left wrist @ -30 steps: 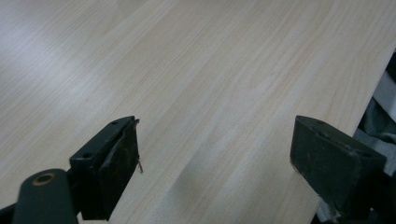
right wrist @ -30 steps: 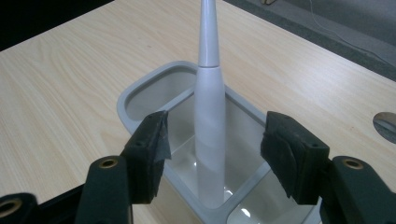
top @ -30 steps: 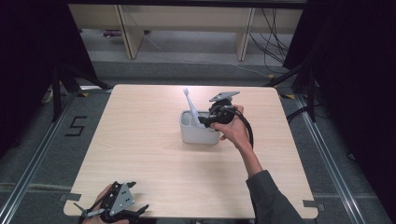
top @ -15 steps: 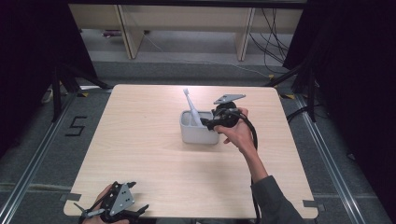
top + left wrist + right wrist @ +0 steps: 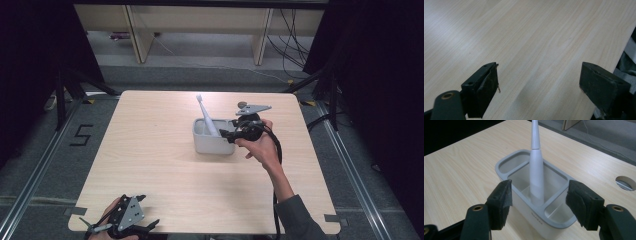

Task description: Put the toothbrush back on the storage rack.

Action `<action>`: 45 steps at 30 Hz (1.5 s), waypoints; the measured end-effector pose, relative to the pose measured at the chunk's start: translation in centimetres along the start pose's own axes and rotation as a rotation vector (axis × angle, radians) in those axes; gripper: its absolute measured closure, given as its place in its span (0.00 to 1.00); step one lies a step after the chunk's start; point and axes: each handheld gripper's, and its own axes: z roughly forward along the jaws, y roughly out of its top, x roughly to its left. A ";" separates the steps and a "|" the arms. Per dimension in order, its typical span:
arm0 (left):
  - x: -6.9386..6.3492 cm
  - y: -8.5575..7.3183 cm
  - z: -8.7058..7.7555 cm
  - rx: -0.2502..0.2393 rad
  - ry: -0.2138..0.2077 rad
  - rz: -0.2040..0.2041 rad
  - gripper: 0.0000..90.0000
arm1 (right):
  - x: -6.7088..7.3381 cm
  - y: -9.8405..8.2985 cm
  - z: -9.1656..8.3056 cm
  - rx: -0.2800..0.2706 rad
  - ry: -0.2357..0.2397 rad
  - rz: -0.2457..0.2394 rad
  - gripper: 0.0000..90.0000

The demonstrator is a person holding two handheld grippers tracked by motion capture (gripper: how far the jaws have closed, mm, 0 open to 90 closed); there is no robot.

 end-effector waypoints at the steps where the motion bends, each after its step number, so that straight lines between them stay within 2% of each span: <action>1: 0.1 0.0 0.0 0.009 0.004 0.011 0.17 | 0.1 -0.1 -0.1 0.005 -0.008 0.002 0.42; 5: 0.1 0.0 -0.1 0.012 -0.001 0.012 0.17 | 0.1 -0.3 -0.3 -0.008 -0.004 -0.013 0.41; 6: 0.0 0.0 0.0 0.009 -0.002 0.008 0.17 | 0.4 -0.4 -0.4 0.000 -0.002 0.021 0.41; 7: 0.0 0.0 0.0 0.007 0.008 0.010 0.17 | 0.4 -0.5 -0.5 -0.014 -0.001 0.000 0.41; 9: 0.0 0.0 0.0 0.005 0.013 0.008 0.17 | 0.4 -0.5 -0.6 -0.018 -0.005 -0.009 0.41; 10: 0.0 0.0 0.0 0.006 0.013 0.010 0.17 | 0.5 -0.7 -0.7 -0.021 0.010 -0.006 0.41; 11: 0.0 0.0 0.0 0.005 0.013 0.009 0.17 | 0.6 -0.8 -0.9 -0.017 0.004 0.005 0.41; 12: 0.0 0.0 0.0 -0.002 0.006 0.001 0.17 | 0.6 -0.9 -0.8 -0.033 0.004 0.001 0.41; 14: 0.0 0.0 0.0 -0.002 0.007 -0.001 0.17 | 0.5 -1.0 -0.9 -0.027 0.014 -0.004 0.41; 15: -0.1 0.0 0.0 -0.002 0.005 -0.001 0.17 | 0.6 -1.2 -1.0 -0.026 0.007 0.019 0.41; 17: -0.1 0.0 0.0 -0.003 0.006 -0.001 0.17 | 0.6 -1.3 -1.1 -0.024 0.009 0.009 0.41; 18: 0.0 0.0 0.0 -0.001 0.009 0.002 0.17 | 0.7 -1.3 -1.1 -0.032 0.010 0.022 0.41; 19: -0.1 0.0 0.0 -0.008 0.001 -0.005 0.17 | 0.4 -1.3 -1.2 -0.043 0.010 -0.011 0.41; 21: -0.1 0.0 0.0 -0.005 0.005 0.000 0.17 | 0.4 -1.3 -1.3 -0.040 -0.001 -0.007 0.40; 24: -0.1 0.0 0.0 -0.007 0.007 0.000 0.17 | 0.6 -1.3 -1.3 -0.037 0.008 0.002 0.40; 26: 0.0 0.1 -0.1 0.002 0.009 0.014 0.17 | 0.5 -1.4 -1.3 -0.043 0.009 -0.014 0.39; 27: -0.1 0.1 -0.1 -0.010 0.002 0.000 0.17 | 0.6 -1.5 -1.5 -0.042 0.000 -0.006 0.39; 29: 0.0 0.1 -0.1 -0.009 0.003 0.001 0.17 | 0.8 -1.6 -1.5 -0.050 -0.002 0.020 0.38; 31: 0.1 0.1 -0.2 0.003 0.011 0.015 0.17 | 0.7 -1.6 -1.7 -0.049 0.006 0.005 0.38; 33: 0.0 0.1 -0.1 -0.001 0.012 0.010 0.17 | 0.7 -1.6 -1.9 -0.048 -0.001 0.000 0.37; 34: 0.0 0.1 -0.1 -0.001 0.012 0.011 0.17 | 0.8 -1.7 -2.0 -0.044 0.005 0.013 0.37; 36: 0.0 0.1 -0.1 -0.009 0.011 0.002 0.17 | 0.7 -1.8 -2.1 -0.044 -0.002 0.001 0.36; 38: -0.1 0.1 -0.1 -0.011 0.004 0.000 0.17 | 0.8 -2.0 -2.0 -0.052 0.009 0.008 0.35; 41: 0.0 0.1 -0.2 -0.006 -0.009 0.003 0.17 | 0.8 -2.1 -2.3 -0.055 -0.005 0.012 0.34; 42: 0.0 0.1 -0.2 -0.004 -0.010 0.003 0.17 | 0.9 -2.2 -2.4 -0.059 0.001 0.033 0.34; 43: 0.0 0.1 -0.1 -0.011 0.002 0.002 0.17 | 0.8 -2.3 -2.6 -0.058 -0.004 0.012 0.34; 44: 0.0 0.1 -0.1 -0.011 0.004 0.002 0.17 | 1.0 -2.3 -2.7 -0.045 -0.001 0.032 0.34; 45: 0.0 0.1 -0.2 -0.005 -0.010 0.002 0.17 | 0.8 -2.4 -2.7 -0.058 -0.007 0.005 0.34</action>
